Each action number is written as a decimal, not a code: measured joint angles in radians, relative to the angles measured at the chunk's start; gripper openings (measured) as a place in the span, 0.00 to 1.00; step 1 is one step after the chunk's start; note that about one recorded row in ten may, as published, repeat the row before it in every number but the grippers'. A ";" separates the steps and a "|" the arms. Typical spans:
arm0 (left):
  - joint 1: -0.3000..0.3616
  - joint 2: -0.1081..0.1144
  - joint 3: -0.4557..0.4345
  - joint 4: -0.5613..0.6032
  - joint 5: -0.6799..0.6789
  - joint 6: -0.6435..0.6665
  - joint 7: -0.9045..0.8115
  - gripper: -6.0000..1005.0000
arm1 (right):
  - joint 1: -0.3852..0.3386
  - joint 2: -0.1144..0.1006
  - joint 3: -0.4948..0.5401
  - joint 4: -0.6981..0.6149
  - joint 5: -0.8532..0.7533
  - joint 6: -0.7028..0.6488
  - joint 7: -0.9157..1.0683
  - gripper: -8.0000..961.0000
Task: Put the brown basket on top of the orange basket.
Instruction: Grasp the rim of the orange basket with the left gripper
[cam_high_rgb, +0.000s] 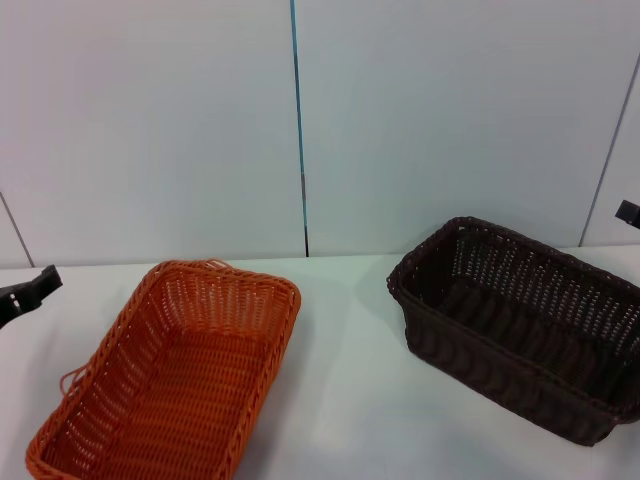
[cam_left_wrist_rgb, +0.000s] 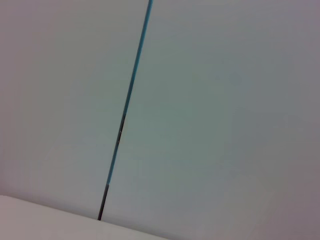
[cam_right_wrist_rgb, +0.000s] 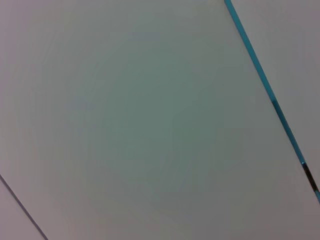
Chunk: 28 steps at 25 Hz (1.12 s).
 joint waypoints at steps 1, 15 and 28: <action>-0.001 0.000 0.000 0.000 -0.001 -0.002 0.001 0.86 | 0.000 0.000 0.000 0.000 0.001 0.001 0.000 0.82; 0.010 -0.011 -0.071 0.031 -0.007 0.020 0.055 0.86 | 0.007 0.004 -0.001 -0.020 0.007 0.006 0.004 0.82; 0.016 0.044 -0.014 0.015 0.021 0.128 0.038 0.85 | 0.016 0.006 -0.011 -0.037 0.007 0.007 0.004 0.82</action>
